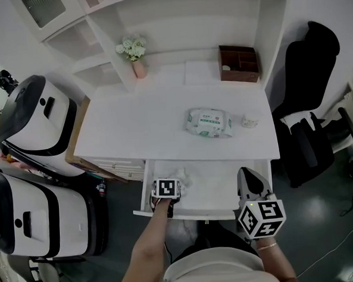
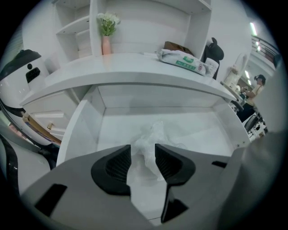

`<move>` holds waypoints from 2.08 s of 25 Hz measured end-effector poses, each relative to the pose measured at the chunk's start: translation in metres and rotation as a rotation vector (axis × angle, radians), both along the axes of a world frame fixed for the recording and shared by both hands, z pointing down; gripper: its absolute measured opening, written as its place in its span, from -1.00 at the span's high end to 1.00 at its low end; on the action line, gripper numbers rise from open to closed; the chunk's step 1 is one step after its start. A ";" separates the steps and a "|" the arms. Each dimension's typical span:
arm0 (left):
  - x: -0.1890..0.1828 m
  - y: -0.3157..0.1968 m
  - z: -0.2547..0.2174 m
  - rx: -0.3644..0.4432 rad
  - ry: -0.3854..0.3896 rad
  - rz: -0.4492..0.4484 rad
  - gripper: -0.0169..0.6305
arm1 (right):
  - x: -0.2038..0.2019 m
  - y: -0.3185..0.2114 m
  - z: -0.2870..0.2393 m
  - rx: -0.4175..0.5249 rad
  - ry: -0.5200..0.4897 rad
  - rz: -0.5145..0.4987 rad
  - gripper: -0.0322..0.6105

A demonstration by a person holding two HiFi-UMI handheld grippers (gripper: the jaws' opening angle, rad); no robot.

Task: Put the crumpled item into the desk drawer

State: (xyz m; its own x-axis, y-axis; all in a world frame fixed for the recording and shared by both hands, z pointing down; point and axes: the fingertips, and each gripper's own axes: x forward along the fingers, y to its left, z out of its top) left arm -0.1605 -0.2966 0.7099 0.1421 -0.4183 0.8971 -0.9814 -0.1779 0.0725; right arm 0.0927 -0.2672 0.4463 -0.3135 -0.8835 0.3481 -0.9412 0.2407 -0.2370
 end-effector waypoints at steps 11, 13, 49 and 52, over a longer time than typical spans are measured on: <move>-0.006 -0.010 -0.069 0.203 0.063 -0.051 0.50 | -0.014 0.005 -0.001 0.008 -0.013 -0.035 0.89; -0.007 -0.011 -0.083 0.245 0.068 -0.056 0.55 | -0.015 0.006 -0.002 0.009 -0.017 -0.039 0.89; -0.040 0.068 -0.304 0.916 0.145 -0.138 0.97 | -0.034 0.032 -0.027 0.073 -0.027 -0.073 0.89; -0.045 0.076 -0.307 0.930 0.140 -0.140 0.97 | -0.037 0.035 -0.032 0.086 -0.038 -0.084 0.89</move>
